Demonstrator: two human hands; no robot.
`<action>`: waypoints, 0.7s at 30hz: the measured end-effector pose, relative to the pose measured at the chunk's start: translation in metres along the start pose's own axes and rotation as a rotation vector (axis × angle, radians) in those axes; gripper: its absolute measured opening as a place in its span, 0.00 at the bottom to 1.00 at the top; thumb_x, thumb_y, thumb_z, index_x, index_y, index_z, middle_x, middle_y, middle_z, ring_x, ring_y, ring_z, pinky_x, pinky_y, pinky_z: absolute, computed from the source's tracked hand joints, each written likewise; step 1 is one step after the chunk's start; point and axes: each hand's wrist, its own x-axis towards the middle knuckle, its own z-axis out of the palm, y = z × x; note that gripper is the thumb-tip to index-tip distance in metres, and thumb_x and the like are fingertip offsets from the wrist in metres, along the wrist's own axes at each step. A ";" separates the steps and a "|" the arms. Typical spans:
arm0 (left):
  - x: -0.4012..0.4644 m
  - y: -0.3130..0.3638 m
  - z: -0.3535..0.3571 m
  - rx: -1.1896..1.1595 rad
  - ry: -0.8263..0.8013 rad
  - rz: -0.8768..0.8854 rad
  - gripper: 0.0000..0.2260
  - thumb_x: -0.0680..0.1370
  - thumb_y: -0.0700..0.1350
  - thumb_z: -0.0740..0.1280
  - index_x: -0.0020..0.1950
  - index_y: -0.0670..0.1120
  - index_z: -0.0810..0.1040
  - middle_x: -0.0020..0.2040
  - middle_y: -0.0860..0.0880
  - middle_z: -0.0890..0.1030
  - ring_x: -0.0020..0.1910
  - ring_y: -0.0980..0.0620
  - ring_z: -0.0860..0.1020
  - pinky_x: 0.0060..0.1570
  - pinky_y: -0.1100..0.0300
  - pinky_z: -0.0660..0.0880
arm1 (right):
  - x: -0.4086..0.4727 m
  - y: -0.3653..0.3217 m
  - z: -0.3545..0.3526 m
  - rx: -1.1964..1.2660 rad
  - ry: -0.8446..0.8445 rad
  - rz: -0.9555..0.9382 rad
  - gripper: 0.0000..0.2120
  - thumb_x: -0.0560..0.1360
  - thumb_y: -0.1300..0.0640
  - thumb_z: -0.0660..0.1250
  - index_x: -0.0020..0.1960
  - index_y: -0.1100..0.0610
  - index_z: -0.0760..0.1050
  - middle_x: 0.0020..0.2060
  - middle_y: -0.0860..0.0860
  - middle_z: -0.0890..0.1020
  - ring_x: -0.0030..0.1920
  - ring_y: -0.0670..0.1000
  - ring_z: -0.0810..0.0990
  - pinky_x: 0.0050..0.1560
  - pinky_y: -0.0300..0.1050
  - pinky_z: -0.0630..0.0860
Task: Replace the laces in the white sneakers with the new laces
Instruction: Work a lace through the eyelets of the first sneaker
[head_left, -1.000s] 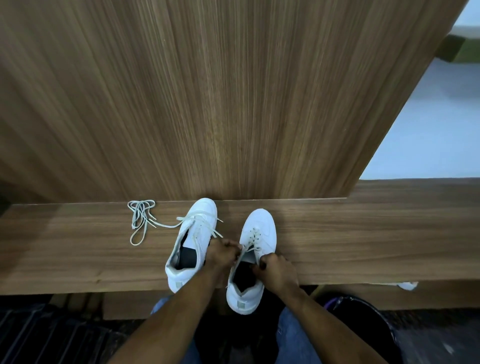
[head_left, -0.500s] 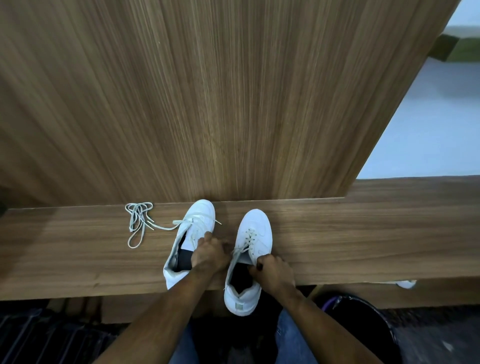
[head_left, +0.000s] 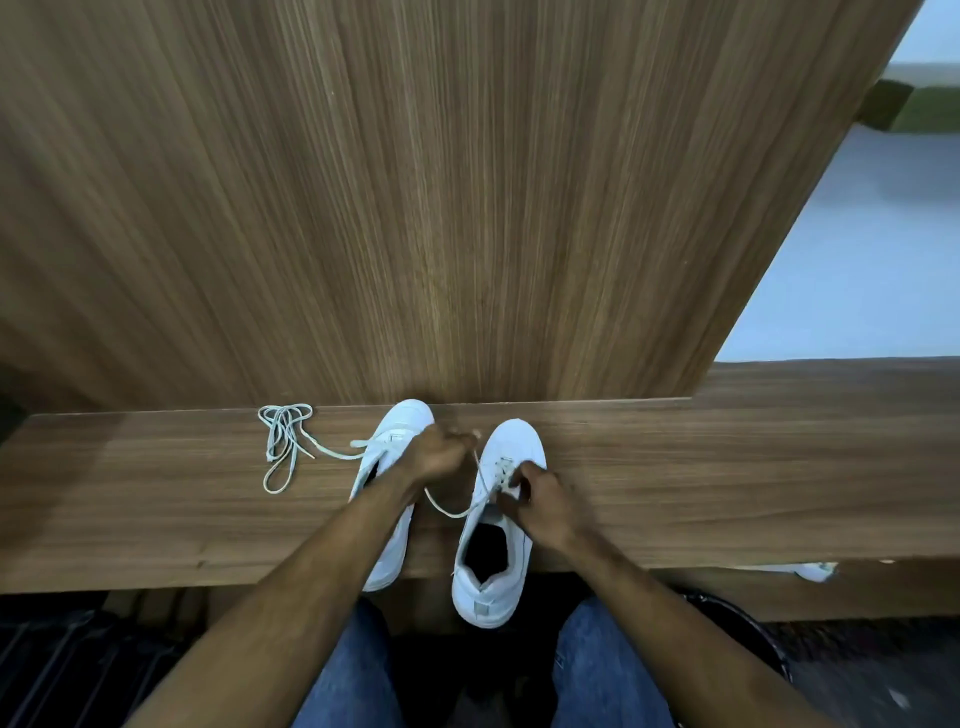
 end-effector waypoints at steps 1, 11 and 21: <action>-0.001 0.011 -0.006 -0.037 0.003 0.029 0.11 0.80 0.50 0.64 0.42 0.46 0.81 0.39 0.50 0.81 0.42 0.55 0.78 0.48 0.62 0.71 | 0.005 -0.009 -0.005 0.066 0.020 -0.024 0.11 0.72 0.47 0.71 0.48 0.50 0.73 0.42 0.48 0.80 0.44 0.50 0.79 0.43 0.43 0.73; 0.004 0.029 -0.036 -0.030 0.003 0.138 0.16 0.76 0.53 0.69 0.32 0.47 0.73 0.30 0.52 0.74 0.31 0.57 0.72 0.37 0.61 0.70 | 0.022 -0.047 -0.037 0.618 0.227 -0.050 0.06 0.74 0.65 0.67 0.37 0.62 0.76 0.27 0.48 0.75 0.26 0.45 0.73 0.29 0.43 0.72; -0.008 -0.034 -0.066 -0.160 0.241 -0.027 0.15 0.78 0.46 0.68 0.32 0.42 0.74 0.34 0.45 0.79 0.35 0.52 0.74 0.41 0.62 0.71 | 0.018 0.040 -0.032 0.992 0.430 0.640 0.09 0.74 0.62 0.68 0.37 0.56 0.72 0.31 0.54 0.74 0.27 0.50 0.69 0.29 0.42 0.71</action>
